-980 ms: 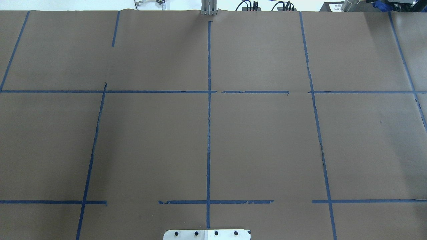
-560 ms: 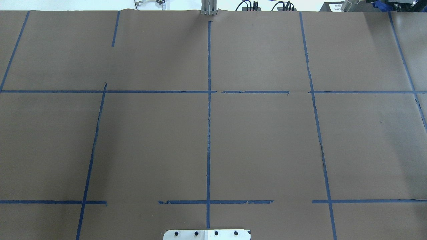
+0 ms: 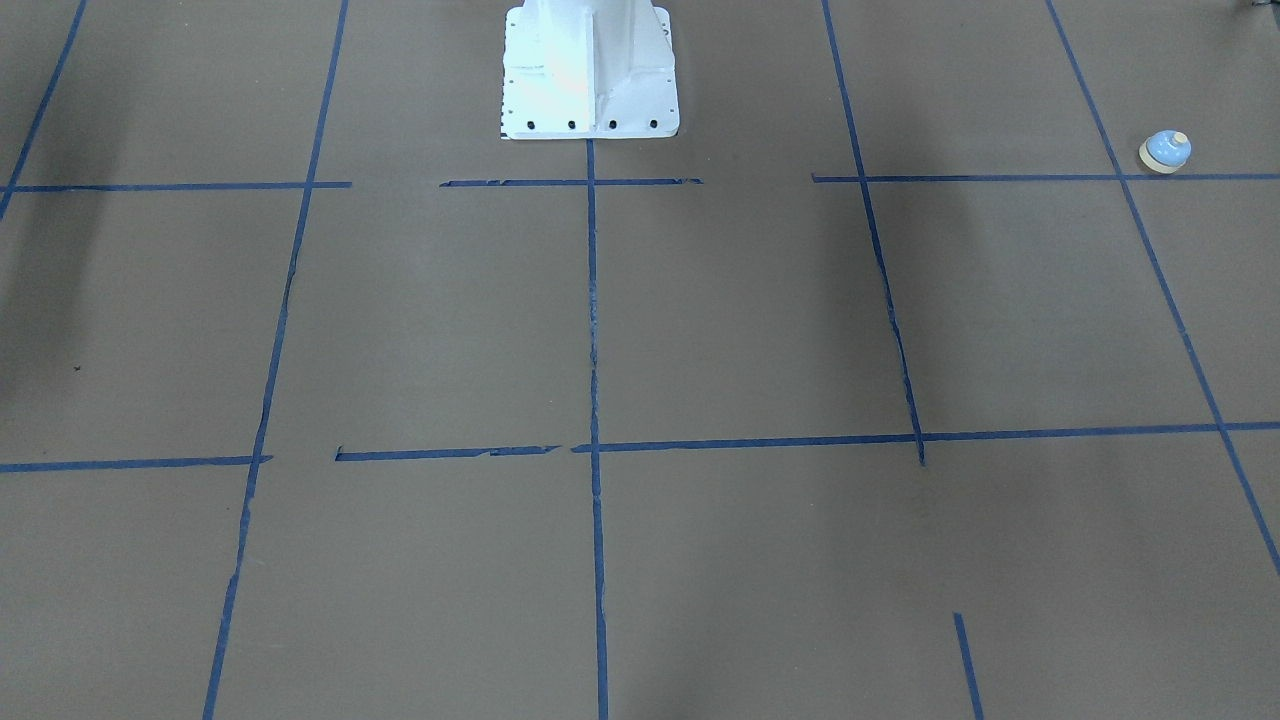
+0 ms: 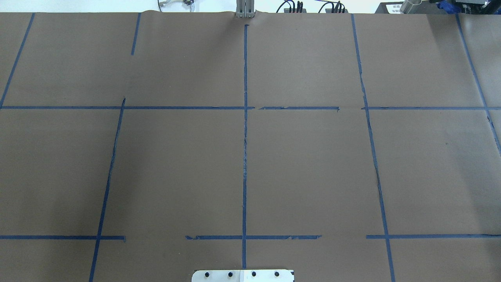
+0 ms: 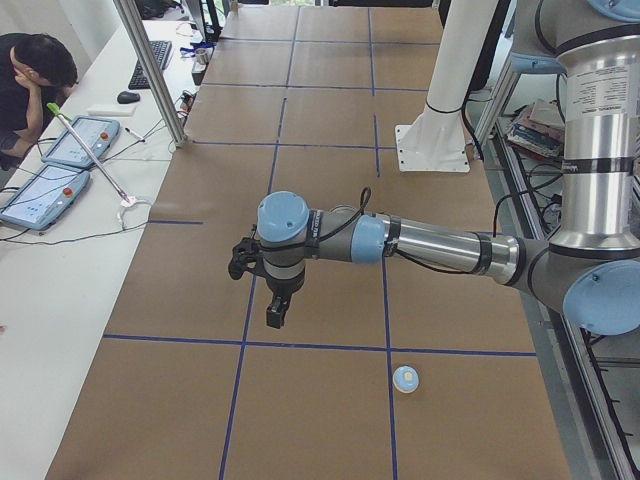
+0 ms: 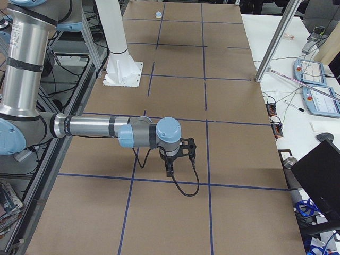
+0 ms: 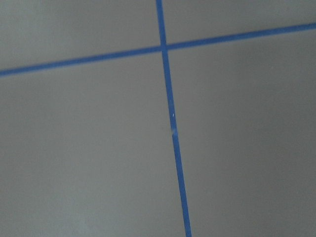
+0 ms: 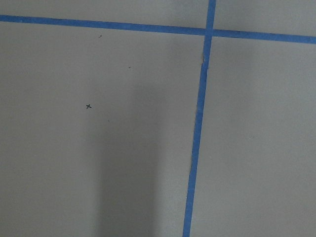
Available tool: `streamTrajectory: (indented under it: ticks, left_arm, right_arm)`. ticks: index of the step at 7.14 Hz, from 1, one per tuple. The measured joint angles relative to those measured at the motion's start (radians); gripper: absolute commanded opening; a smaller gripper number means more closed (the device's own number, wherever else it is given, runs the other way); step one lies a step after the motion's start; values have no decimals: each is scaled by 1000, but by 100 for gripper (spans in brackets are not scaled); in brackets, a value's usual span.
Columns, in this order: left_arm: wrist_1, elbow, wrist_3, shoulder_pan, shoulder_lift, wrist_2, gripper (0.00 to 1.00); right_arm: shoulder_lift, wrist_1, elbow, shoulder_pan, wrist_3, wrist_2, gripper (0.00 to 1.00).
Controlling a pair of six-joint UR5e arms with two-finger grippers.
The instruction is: Place and press bell with both arms
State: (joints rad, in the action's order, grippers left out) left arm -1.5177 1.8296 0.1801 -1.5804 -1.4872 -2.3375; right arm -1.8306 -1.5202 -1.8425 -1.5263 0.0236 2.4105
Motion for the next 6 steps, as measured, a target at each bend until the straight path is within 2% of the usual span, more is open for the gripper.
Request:
streamTrajectory:
  ticks: [1,3,6]
  left_arm:
    - [-25,-2,0,37,10,-1,100]
    - [-64,-17,-46,188,71,6,100]
    - [-209,-65,-72,331,253,15,100]
  right_arm:
    - [0,0,1,0,0,0,100]
    - [1,0,0,0,-1,2,100]
    - [0,0,0,0,0,3,100]
